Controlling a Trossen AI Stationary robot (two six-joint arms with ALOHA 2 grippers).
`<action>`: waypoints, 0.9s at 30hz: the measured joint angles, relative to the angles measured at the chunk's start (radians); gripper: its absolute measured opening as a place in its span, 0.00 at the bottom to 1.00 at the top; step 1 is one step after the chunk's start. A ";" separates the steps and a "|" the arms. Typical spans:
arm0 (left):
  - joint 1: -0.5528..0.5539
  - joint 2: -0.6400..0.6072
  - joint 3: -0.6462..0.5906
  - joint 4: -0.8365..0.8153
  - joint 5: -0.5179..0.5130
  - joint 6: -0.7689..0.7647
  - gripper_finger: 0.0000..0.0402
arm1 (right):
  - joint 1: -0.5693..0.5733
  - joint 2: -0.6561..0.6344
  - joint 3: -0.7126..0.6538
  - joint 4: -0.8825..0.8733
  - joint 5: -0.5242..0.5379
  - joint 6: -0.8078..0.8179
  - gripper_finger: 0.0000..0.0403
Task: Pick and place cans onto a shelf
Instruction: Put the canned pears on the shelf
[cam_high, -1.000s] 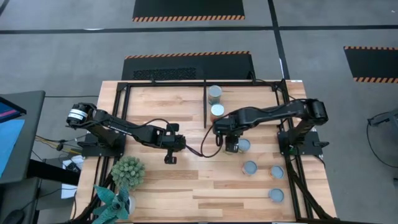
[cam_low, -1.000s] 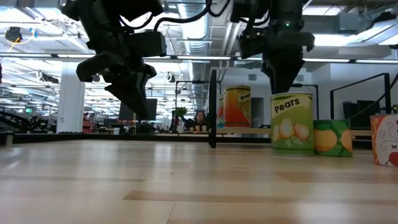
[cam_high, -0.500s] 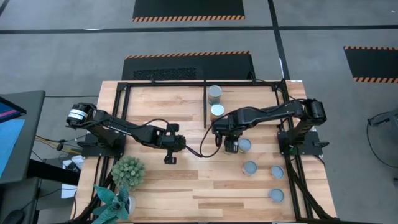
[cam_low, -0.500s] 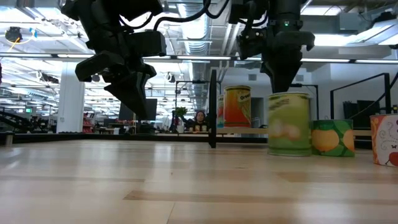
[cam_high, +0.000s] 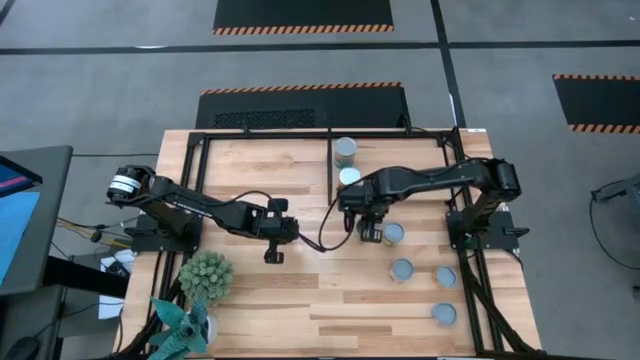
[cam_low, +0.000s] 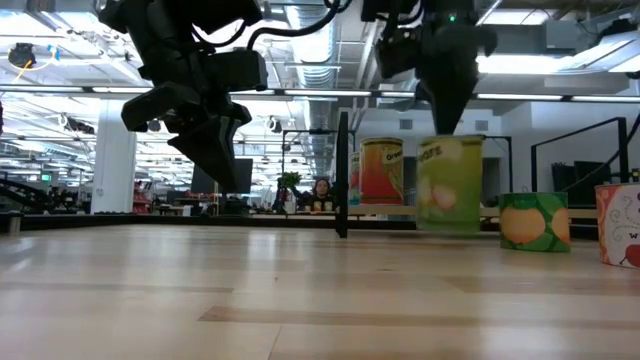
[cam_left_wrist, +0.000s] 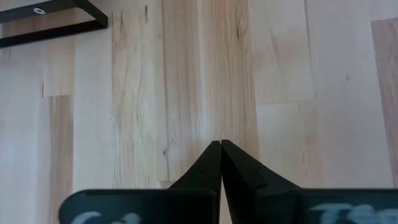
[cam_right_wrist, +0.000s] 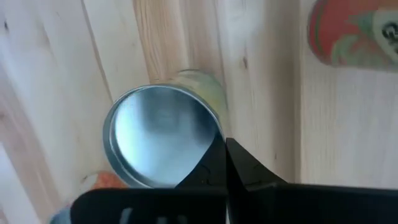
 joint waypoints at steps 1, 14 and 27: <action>0.000 0.000 0.000 0.000 0.000 0.000 0.00 | -0.001 -0.003 0.011 -0.016 0.002 -0.001 0.01; 0.000 0.000 0.000 0.002 0.000 0.016 0.00 | -0.147 -0.124 0.035 -0.103 0.067 -0.047 0.01; 0.000 0.000 0.000 0.002 0.000 0.016 0.00 | -0.441 -0.143 0.036 -0.019 0.043 -0.210 0.00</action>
